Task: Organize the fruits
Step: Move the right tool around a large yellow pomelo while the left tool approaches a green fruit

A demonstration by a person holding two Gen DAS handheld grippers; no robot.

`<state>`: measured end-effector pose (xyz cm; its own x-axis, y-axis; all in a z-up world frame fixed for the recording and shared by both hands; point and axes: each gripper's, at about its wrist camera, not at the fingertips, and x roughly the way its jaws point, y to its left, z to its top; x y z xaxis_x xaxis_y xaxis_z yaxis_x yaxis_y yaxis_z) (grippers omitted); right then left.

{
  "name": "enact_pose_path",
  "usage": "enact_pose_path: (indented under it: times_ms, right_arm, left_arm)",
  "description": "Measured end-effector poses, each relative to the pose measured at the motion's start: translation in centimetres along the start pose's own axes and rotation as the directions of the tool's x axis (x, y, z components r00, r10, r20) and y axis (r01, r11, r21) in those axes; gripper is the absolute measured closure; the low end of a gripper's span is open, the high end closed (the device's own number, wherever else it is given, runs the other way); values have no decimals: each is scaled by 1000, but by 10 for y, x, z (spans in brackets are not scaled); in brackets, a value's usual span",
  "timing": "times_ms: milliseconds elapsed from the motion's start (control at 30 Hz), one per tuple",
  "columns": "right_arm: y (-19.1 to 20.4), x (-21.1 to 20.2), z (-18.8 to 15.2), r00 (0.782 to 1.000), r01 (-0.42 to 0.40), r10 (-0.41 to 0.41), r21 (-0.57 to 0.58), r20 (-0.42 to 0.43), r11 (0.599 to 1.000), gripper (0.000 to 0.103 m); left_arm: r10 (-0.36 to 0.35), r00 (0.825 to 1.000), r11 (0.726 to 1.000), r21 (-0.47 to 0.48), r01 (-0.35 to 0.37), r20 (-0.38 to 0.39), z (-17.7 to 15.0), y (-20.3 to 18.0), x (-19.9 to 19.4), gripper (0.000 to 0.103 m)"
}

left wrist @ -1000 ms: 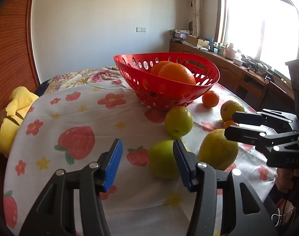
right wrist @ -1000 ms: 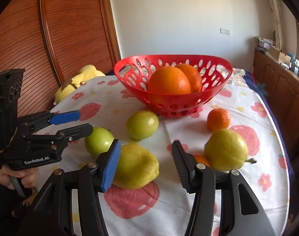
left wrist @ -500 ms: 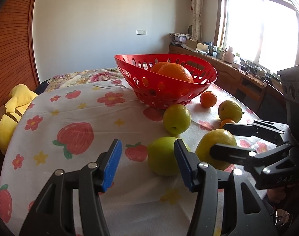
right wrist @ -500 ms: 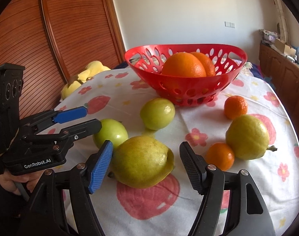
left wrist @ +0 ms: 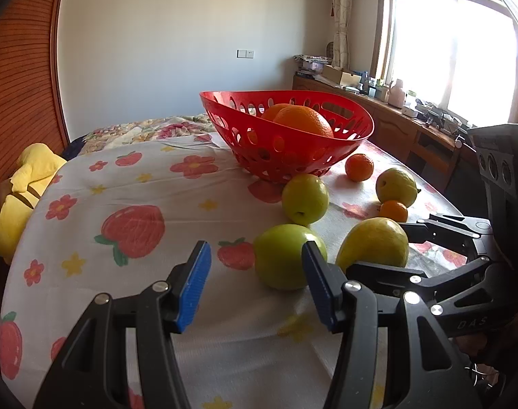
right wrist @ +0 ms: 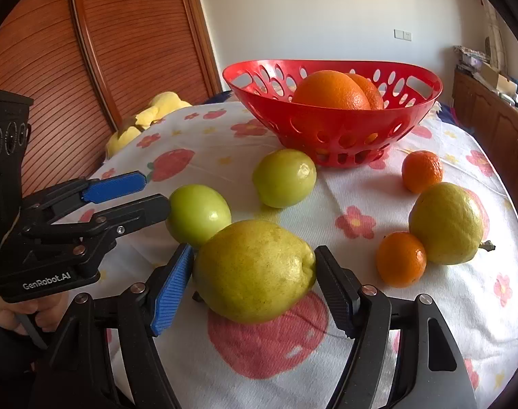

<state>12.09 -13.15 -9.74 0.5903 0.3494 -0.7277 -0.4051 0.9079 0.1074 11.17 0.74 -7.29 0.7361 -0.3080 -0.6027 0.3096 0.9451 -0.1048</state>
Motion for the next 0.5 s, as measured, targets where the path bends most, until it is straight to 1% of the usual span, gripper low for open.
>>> enact_pose_path:
  times_ms: [300,500]
  right_arm:
    - [1,2,-3,1000,-4,4,-5,-20,1000,29]
    - [1,1,-5,1000,-12,11,-11,-24,1000,30]
  left_arm:
    - [-1,1000,1000,2,1,-13,-1,-1,4,47]
    - [-10,1000,1000,3,10,-7,-3,-2,5,46]
